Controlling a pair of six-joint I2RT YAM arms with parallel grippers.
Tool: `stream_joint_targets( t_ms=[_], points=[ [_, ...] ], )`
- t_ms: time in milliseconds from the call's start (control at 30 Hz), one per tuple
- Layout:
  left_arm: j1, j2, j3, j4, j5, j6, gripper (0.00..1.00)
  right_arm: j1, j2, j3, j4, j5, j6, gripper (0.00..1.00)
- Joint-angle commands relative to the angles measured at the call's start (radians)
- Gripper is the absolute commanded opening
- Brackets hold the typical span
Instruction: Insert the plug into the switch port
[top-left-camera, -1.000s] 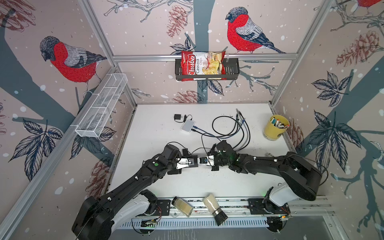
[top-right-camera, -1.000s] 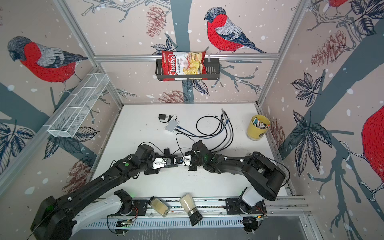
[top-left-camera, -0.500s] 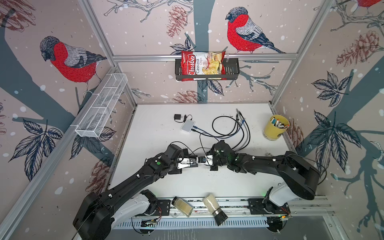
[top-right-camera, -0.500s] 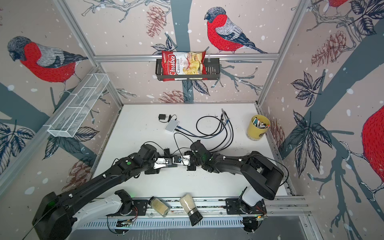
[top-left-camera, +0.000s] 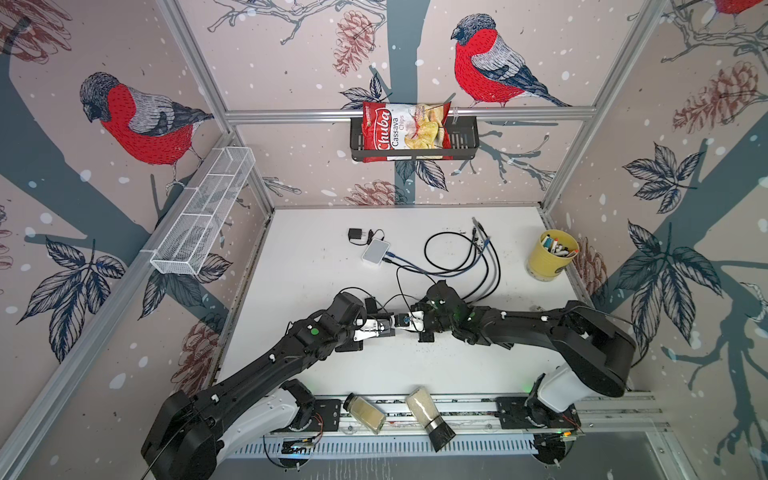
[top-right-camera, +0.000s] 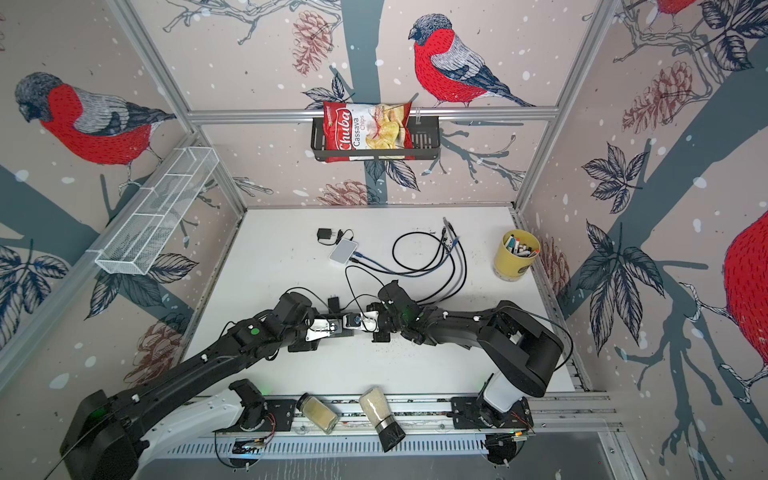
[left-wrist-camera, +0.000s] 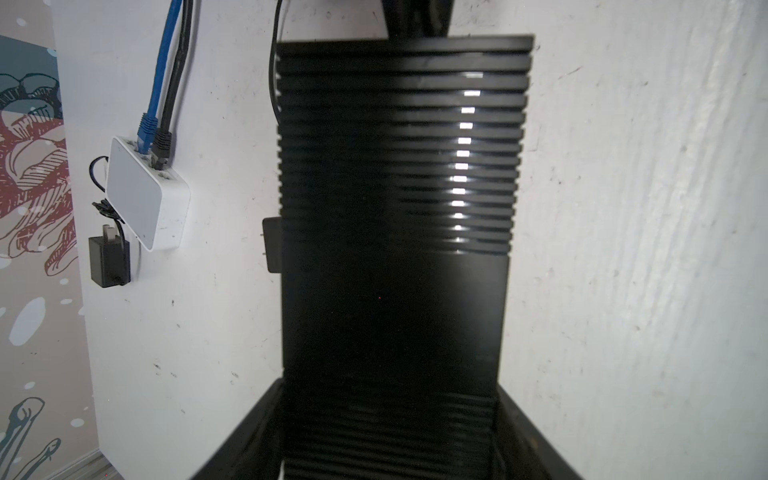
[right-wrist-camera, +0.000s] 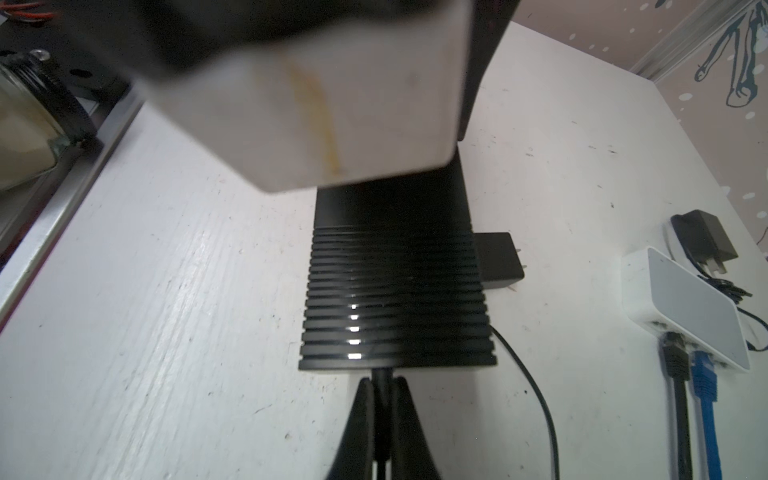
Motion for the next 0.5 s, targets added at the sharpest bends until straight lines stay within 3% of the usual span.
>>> stream_joint_targets(
  t_ms=[0,200,467],
  points=[
    [-0.017,-0.002,0.014,0.303,0.230,-0.010,0.46,0.024,0.007,0.024,0.164,-0.186,-0.019,0.00],
    [-0.017,0.008,-0.039,0.334,0.145,-0.083,0.46,0.009,0.047,0.043,0.177,-0.113,0.027,0.01],
    [-0.013,0.071,-0.077,0.288,0.106,-0.106,0.46,-0.066,0.061,0.012,0.174,-0.115,0.117,0.08]
  ],
)
